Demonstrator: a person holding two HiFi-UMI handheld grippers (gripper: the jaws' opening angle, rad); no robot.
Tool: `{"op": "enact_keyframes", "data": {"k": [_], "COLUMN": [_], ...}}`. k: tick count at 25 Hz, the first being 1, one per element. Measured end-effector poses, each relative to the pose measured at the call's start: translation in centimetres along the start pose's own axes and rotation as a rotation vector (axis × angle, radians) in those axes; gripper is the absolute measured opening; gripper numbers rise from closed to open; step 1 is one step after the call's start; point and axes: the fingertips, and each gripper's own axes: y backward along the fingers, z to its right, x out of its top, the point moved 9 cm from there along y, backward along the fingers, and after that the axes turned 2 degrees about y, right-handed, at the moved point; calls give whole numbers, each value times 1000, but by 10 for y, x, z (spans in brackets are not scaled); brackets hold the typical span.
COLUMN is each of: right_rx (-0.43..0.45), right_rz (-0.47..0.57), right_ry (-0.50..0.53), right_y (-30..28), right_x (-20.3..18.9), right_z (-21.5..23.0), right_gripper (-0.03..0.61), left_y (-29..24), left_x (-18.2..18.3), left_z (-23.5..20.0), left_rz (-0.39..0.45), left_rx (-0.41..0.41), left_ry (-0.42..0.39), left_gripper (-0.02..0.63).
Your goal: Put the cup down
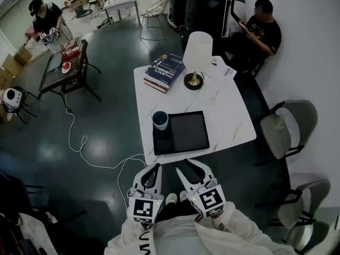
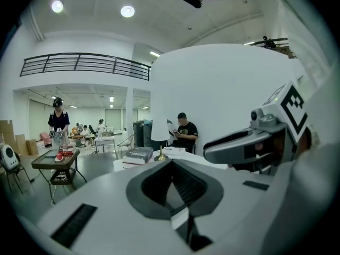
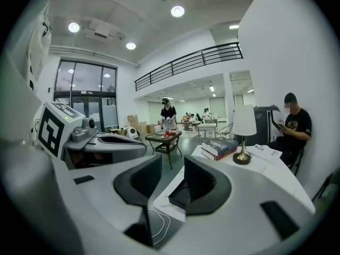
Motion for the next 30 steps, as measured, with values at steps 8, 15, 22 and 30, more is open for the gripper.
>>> {"op": "enact_keyframes", "data": {"k": [8,15,22,30], "right_rx": [-33,-16,-60,-52], "right_rz": [60,101,117,112], "right_ry": [46,85,52,31], "right_y": [21,33,38,42], "right_x": [29,45,42,38], "right_z": [5,2,4,0], "right_gripper": [93,6,6,6], "left_y": [1,4,7,13], "left_x": [21,40,45,40], "left_z": [9,18,28,29], "left_rz": [-2,35,46,42], "left_rx": [-6,0,-23,-17], "left_ry": [-37,-51,-68,-69], "left_gripper": [12,12,12,12]}}
